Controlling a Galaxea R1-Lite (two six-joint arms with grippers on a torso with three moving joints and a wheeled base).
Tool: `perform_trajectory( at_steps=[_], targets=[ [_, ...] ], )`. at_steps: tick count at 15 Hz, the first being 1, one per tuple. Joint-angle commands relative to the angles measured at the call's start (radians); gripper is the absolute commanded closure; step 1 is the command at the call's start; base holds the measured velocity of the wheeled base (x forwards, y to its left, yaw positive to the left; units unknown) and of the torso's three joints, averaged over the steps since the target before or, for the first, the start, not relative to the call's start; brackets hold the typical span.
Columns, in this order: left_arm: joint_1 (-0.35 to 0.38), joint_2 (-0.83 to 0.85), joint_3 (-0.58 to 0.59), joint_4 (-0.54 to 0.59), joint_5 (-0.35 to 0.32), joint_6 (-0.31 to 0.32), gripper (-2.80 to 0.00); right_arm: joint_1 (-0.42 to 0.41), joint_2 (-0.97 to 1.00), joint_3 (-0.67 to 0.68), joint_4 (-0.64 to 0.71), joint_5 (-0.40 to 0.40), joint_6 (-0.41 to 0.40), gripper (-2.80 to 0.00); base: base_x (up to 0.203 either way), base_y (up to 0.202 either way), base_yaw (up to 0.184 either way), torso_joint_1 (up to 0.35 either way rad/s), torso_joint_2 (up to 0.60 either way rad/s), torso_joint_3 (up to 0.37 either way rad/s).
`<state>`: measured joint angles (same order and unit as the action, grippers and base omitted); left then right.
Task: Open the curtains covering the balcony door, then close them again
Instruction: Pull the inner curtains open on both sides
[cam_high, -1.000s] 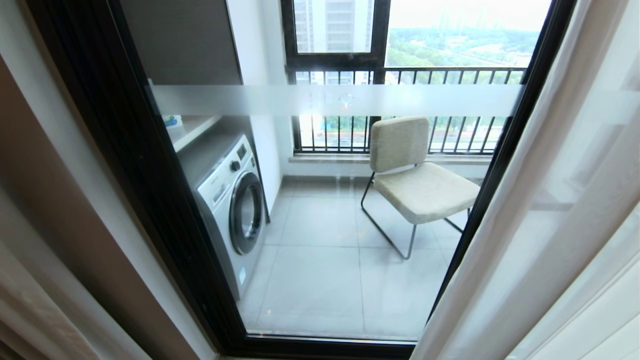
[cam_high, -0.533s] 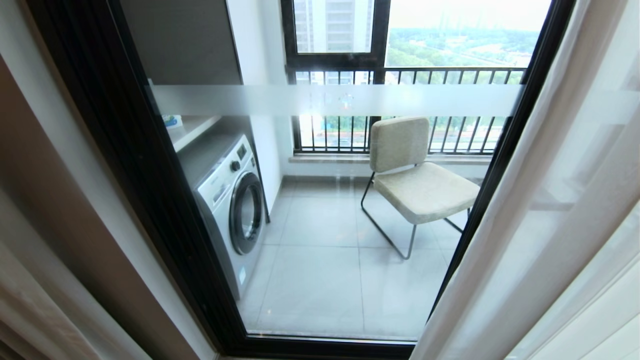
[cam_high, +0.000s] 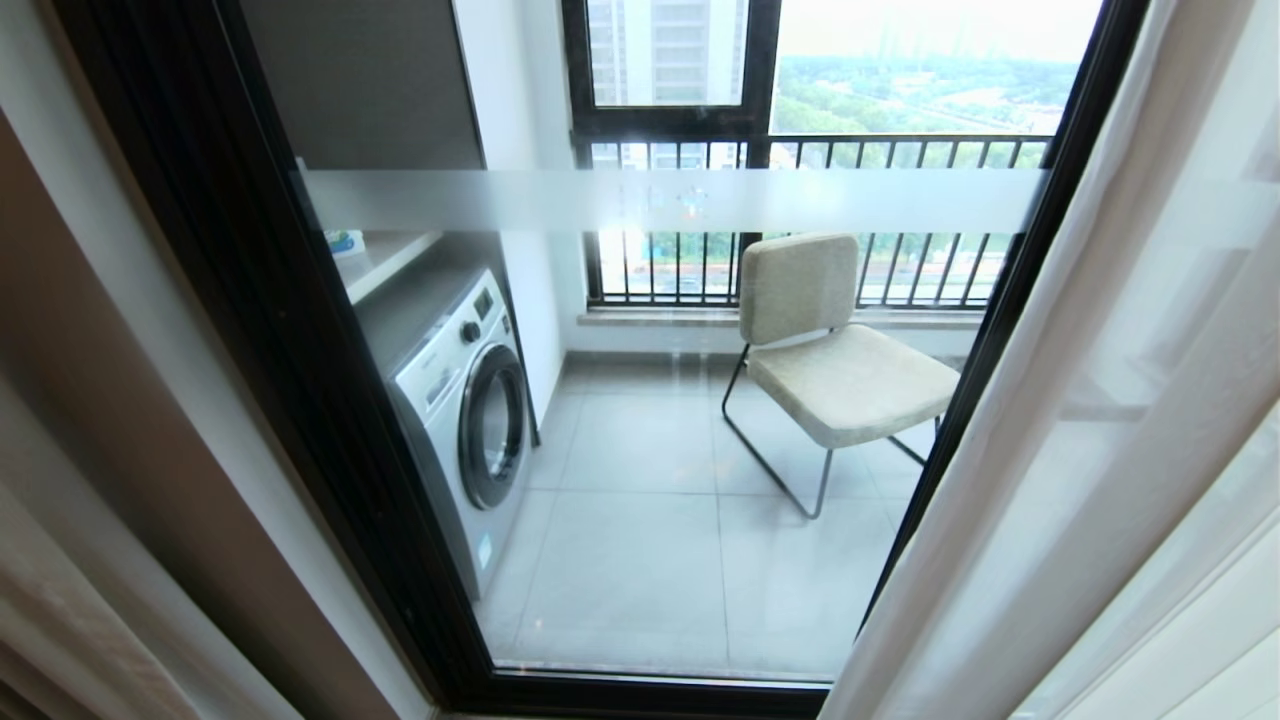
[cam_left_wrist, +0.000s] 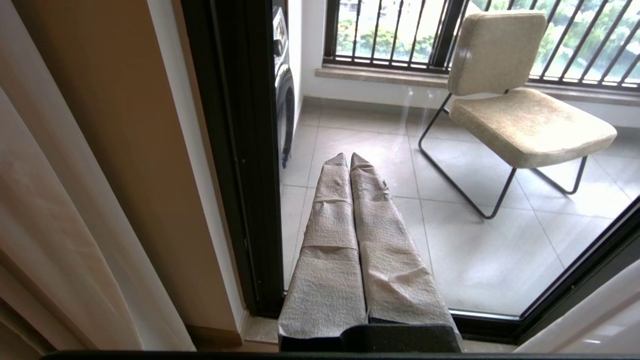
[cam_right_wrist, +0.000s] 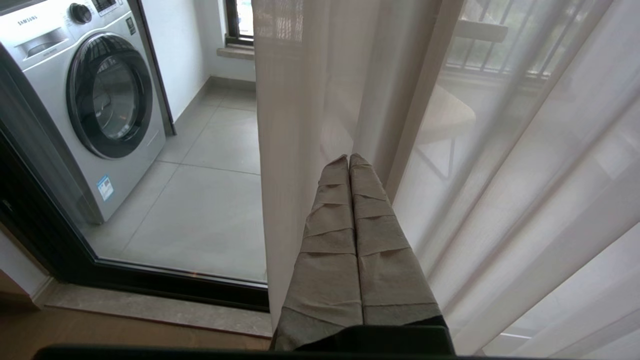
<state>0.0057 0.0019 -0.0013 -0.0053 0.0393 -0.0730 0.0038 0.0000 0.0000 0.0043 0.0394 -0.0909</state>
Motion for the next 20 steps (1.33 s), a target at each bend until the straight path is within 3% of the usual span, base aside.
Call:
perform_trajectory(
  at_steps=[1,3,6,10,15,16,20],
  targets=[
    [0.0,0.0,0.0,-0.001,0.0,-0.001,0.0,0.001,0.0,-0.002,-0.01,0.002,-0.002,0.0,0.0,0.0,0.0,0.0,0.0,0.0],
    [0.0,0.0,0.0,-0.001,0.001,-0.001,0.0,0.001,0.0,-0.014,-0.032,0.014,-0.007,0.0,0.0,0.0,0.0,0.0,0.0,0.0],
    [0.0,0.0,0.0,-0.001,0.001,-0.001,0.0,0.001,0.098,-0.125,-0.038,0.167,-0.008,0.0,0.0,0.0,0.0,0.0,0.0,0.0],
    [0.0,0.0,0.0,-0.001,0.001,-0.001,0.0,0.02,0.397,-0.336,-0.079,0.248,-0.004,0.0,0.0,0.0,0.0,0.0,0.0,0.0],
    [0.0,0.0,0.0,-0.001,0.001,-0.002,0.0,0.056,0.772,-0.607,-0.262,0.279,0.012,0.0,0.0,0.0,0.0,0.0,0.0,0.0],
    [0.0,0.0,0.001,-0.001,0.001,-0.001,0.0,0.058,0.819,-0.646,-0.28,0.281,0.013,-2.8,0.0,0.0,0.0,0.0,0.0,0.0],
    [0.0,0.0,0.001,-0.001,0.001,-0.001,0.0,0.06,0.976,-0.692,-0.419,0.278,0.006,-2.8,0.0,0.0,0.0,0.0,0.0,0.0]
  ],
)
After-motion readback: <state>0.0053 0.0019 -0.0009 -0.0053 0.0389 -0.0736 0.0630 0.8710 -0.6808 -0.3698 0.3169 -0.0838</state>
